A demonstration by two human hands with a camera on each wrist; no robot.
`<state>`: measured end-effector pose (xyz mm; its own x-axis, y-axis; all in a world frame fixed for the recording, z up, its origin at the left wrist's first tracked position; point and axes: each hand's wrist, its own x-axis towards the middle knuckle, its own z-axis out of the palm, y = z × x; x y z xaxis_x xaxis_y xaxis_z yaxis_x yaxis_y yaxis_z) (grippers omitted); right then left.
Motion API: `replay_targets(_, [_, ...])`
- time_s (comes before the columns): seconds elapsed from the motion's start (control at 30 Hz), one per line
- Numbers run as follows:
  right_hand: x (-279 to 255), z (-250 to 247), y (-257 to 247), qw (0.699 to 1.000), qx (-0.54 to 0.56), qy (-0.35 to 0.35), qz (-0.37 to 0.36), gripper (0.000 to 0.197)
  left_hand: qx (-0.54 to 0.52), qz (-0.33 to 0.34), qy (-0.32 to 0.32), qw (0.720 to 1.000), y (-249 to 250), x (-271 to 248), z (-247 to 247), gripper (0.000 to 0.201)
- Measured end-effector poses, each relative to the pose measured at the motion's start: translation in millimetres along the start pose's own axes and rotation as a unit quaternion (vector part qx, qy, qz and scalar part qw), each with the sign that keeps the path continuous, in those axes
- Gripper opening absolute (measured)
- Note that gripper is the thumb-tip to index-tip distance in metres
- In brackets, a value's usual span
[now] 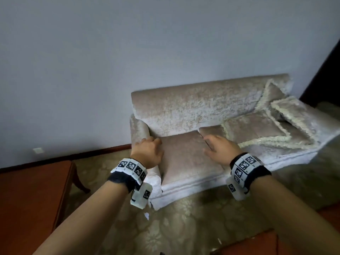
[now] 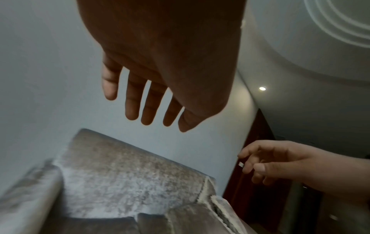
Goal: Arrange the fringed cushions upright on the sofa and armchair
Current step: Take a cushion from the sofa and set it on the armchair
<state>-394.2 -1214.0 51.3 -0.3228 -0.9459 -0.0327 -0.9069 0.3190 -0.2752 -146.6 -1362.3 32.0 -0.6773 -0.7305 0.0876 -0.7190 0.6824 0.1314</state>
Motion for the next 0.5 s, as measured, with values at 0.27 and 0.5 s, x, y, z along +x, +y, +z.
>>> replay_targets(0.27, [24, -30, 137, 0.985, 0.008, 0.006, 0.173, 0.045, -0.034, 0.161, -0.043, 0.986, 107, 162, 42, 0.042])
replay_targets(0.5, [81, -54, 235, 0.977, 0.01, 0.025, 0.213, 0.046, -0.054, 0.198, -0.059, 0.977, 182, 273, 68, 0.037])
